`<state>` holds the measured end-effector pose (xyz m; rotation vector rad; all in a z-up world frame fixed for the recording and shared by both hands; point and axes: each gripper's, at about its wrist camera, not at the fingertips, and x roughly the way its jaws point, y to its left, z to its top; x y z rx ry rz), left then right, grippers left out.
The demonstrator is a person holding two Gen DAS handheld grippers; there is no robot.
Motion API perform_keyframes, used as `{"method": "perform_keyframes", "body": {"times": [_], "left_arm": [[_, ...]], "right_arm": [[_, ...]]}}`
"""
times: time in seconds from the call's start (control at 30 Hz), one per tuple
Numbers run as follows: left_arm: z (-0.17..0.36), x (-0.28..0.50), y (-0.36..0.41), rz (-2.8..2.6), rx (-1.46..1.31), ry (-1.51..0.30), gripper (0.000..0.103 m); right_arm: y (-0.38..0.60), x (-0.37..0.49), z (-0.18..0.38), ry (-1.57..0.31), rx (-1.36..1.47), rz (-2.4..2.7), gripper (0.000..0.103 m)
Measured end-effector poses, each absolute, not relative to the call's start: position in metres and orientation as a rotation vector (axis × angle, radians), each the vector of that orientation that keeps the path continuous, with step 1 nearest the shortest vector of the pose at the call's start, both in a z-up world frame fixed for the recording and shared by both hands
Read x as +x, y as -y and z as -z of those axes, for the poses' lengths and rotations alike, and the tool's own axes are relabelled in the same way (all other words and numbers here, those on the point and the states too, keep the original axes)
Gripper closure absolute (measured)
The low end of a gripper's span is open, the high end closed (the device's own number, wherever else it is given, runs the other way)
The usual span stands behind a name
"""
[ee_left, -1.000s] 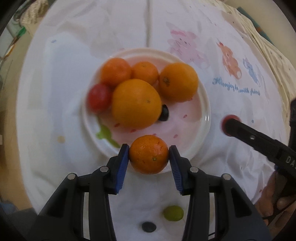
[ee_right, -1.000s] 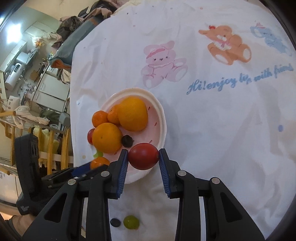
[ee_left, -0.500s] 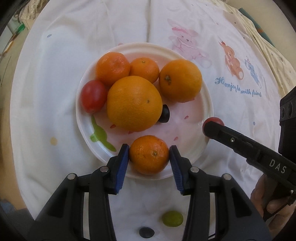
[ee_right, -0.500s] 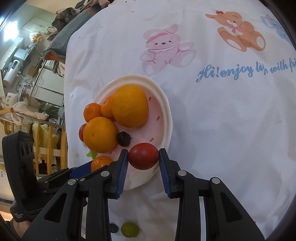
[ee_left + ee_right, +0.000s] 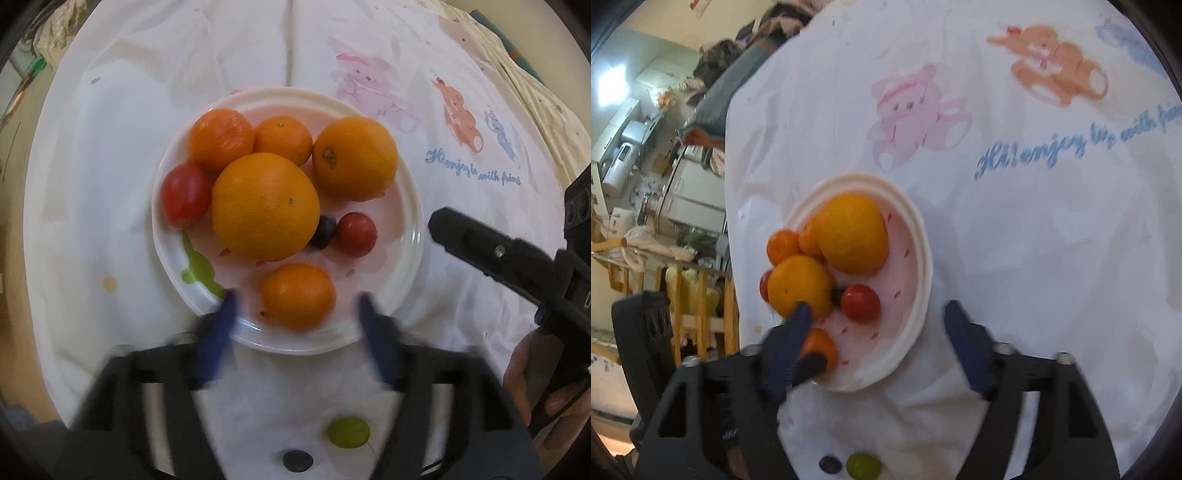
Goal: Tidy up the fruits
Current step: 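Open both grippers to release the orange and the tomato into the plate, then withdraw both open grippers toward the green tomato and dark plum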
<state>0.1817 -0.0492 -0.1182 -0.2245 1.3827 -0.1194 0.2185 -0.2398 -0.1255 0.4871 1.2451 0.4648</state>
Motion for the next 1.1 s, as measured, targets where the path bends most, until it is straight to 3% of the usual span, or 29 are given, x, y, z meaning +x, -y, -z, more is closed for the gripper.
{"method": "perform_keyframes", "body": {"times": [0.67,1.1], "left_arm": [[0.099,0.167,0.039,0.108,-0.209,-1.328,0.017],[0.06,0.145,0.018,0.1,-0.15,-1.219,0.017]], "right_arm": [[0.254,0.206,0.091,-1.151,0.48,-0.431,0.018],[0.27,0.161,0.075,-1.131,0.484,-0.378,0.018]]}}
